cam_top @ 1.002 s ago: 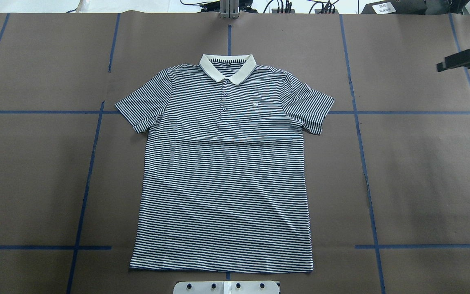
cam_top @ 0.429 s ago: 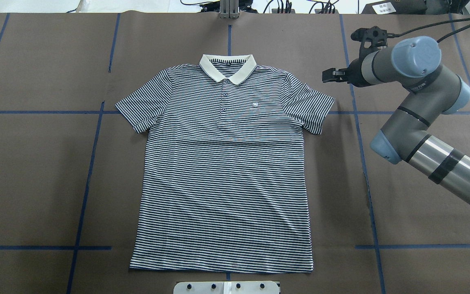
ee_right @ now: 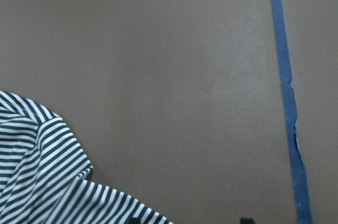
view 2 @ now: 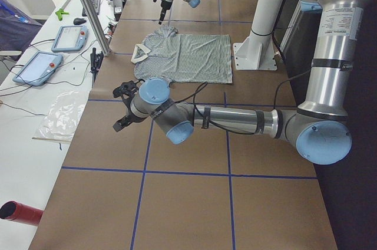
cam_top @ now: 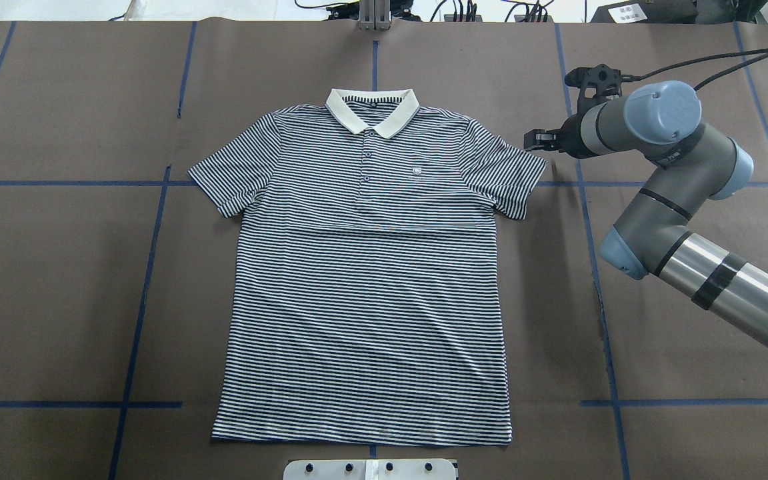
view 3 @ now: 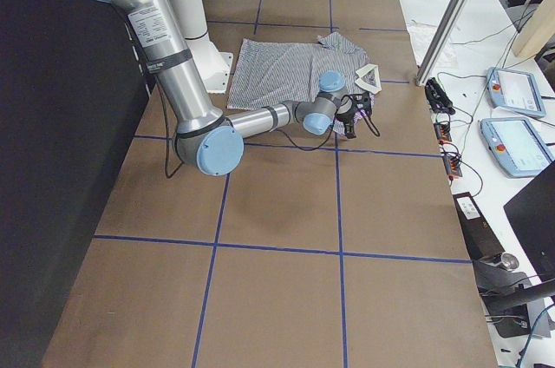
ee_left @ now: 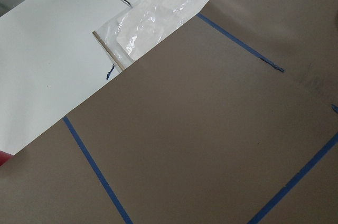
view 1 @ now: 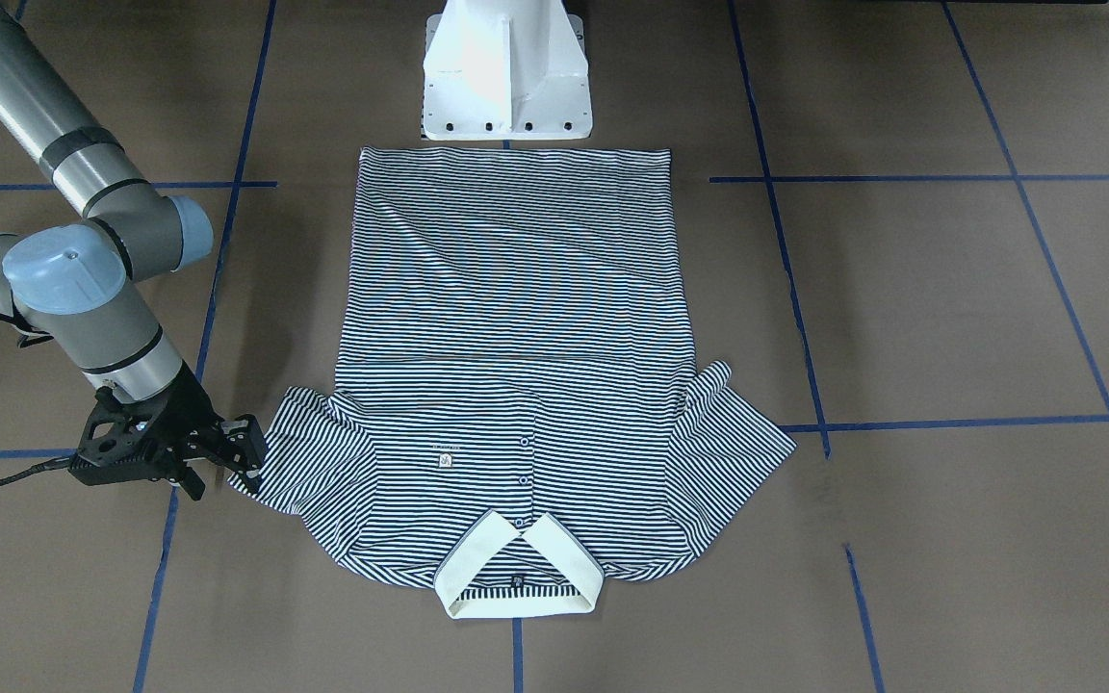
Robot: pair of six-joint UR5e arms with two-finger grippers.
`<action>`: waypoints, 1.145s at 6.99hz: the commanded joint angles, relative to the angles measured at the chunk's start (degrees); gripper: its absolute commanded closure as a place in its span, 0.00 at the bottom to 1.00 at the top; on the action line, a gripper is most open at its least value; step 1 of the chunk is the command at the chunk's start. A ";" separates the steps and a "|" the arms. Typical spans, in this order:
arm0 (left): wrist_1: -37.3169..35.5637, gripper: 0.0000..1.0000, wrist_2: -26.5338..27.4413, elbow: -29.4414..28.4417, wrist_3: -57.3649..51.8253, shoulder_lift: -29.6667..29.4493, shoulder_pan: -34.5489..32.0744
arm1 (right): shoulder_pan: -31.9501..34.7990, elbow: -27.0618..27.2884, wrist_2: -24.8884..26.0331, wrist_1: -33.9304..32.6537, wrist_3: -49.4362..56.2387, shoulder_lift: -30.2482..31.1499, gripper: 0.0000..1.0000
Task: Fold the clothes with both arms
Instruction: 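Move the right gripper to the sleeve nearest it and grasp it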
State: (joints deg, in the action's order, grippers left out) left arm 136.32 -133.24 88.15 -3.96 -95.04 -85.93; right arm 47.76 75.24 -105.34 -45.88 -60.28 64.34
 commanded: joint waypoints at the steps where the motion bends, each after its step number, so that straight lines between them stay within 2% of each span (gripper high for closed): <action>1: 0.00 0.00 0.00 -0.09 0.00 0.03 -0.02 | -0.64 -0.09 -0.13 -0.70 -0.97 0.08 0.38; 6: 0.00 0.00 -0.09 -0.09 0.00 0.12 0.06 | -1.79 0.44 -0.04 -1.76 -1.06 1.22 0.39; 7: 0.00 0.00 0.00 -0.09 0.00 0.12 0.06 | -1.79 0.78 -0.04 -2.63 -1.06 1.23 0.50; 8: 0.00 0.00 0.00 -0.09 0.00 0.12 0.06 | -1.79 0.79 -0.04 -2.64 -1.85 1.14 0.85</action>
State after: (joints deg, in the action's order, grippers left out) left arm 136.32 -133.26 88.07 -3.96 -94.93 -85.88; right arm 46.04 75.90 -105.37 -48.21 -61.55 65.52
